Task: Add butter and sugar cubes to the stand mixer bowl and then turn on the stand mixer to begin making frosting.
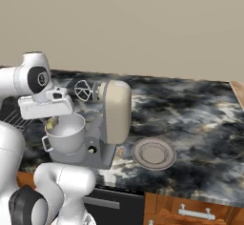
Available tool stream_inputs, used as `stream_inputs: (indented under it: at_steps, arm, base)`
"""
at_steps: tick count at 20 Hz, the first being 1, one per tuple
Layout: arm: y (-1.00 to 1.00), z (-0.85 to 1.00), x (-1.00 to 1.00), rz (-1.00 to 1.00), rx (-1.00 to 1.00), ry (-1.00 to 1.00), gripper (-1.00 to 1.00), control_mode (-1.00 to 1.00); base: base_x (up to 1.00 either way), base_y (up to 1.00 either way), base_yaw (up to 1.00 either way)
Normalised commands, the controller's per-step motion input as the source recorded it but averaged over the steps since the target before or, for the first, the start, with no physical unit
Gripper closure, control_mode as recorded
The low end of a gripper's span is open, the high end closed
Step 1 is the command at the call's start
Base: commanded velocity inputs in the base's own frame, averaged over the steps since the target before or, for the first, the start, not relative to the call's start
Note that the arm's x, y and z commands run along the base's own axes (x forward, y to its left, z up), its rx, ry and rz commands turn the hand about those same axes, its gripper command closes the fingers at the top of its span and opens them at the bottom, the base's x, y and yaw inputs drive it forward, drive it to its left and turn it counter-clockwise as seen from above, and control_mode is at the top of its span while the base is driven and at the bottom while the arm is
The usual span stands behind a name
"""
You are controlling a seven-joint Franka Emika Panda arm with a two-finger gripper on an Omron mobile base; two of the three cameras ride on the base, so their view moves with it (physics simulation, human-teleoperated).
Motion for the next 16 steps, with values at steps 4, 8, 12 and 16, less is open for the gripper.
stream_inputs:
  at_steps: [4,8,12,16]
  arm:
    - [0.00,-0.28,0.33,-0.06,-0.04,-0.03,1.00,-1.00]
    - [0.00,-0.33,0.31,-0.06,-0.03,-0.03,1.00,-1.00]
    - [0.00,-0.37,0.27,-0.05,-0.03,-0.04,1.00,-1.00]
    - [0.00,-0.33,0.25,-0.05,-0.02,-0.05,1.00,-1.00]
  base:
    - [0.00,0.00,0.00]
    - [0.00,0.00,0.00]
    - [0.00,0.00,0.00]
    - [0.00,0.00,0.00]
